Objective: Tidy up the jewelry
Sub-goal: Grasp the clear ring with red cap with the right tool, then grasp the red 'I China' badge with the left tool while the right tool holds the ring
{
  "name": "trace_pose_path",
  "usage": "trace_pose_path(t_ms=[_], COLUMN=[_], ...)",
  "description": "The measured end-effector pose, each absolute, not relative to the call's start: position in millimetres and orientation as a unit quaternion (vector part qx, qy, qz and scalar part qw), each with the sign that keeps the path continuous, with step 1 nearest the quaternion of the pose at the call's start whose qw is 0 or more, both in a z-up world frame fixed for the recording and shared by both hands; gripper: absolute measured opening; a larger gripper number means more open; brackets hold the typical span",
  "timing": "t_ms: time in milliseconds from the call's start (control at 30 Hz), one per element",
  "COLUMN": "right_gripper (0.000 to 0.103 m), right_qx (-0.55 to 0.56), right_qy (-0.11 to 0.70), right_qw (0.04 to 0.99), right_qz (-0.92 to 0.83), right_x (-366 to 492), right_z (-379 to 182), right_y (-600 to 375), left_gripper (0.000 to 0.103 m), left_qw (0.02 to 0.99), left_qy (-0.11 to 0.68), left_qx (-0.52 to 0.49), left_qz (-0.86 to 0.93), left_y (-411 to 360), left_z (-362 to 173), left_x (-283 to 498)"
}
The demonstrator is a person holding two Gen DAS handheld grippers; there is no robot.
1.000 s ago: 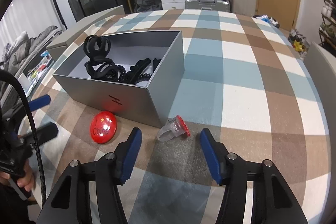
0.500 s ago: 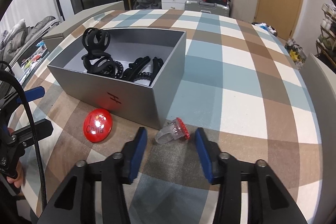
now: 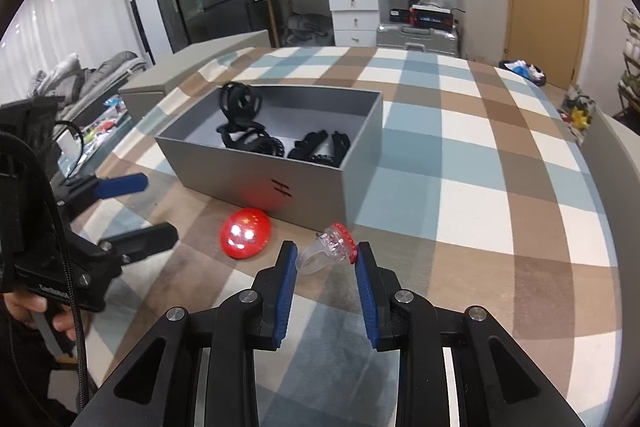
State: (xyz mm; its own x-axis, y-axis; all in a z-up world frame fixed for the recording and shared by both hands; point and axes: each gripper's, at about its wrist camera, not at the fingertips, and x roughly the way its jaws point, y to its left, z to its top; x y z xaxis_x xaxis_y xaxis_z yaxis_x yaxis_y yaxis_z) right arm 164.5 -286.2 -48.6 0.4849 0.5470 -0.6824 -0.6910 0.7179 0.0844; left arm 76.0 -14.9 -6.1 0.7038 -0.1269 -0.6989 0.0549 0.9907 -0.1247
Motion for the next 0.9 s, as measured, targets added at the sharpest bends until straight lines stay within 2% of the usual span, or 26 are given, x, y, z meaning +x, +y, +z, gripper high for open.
trace_pose_path(t_ms=[233, 333, 400, 667, 833, 867, 900], right_gripper=[0.028, 0.029, 0.029, 0.029, 0.029, 0.029, 0.029], right_qx=[-0.078, -0.075, -0.073, -0.068, -0.065, -0.065, -0.065], right_qy=[0.361, 0.359, 0.358, 0.355, 0.355, 0.355, 0.355], right_qw=[0.845, 0.846, 0.846, 0.849, 0.85, 0.849, 0.849], right_qz=[0.388, 0.389, 0.388, 0.386, 0.384, 0.385, 0.385], right_x=[165.7, 164.9, 164.6, 165.3, 167.0, 167.0, 166.9], right_z=[-43.7, -41.0, -40.1, -36.4, -36.3, -36.5, -36.4], right_y=[-291.8, -293.7, -294.9, -298.6, -300.5, -300.2, -300.0], left_gripper=[0.099, 0.087, 0.075, 0.072, 0.062, 0.057, 0.045], left_qw=[0.914, 0.905, 0.896, 0.89, 0.892, 0.892, 0.893], left_qy=[0.399, 0.418, 0.434, 0.441, 0.438, 0.437, 0.435], left_qx=[-0.022, 0.003, 0.025, 0.049, 0.047, 0.047, 0.047], left_qz=[-0.068, -0.084, -0.093, -0.106, -0.104, -0.105, -0.106], left_y=[-32.5, -43.9, -52.9, -68.0, -67.2, -69.0, -69.0], left_z=[-8.1, -14.2, -19.7, -21.2, -20.5, -20.7, -20.2], left_x=[82.4, 88.3, 92.9, 106.1, 106.7, 106.0, 105.2])
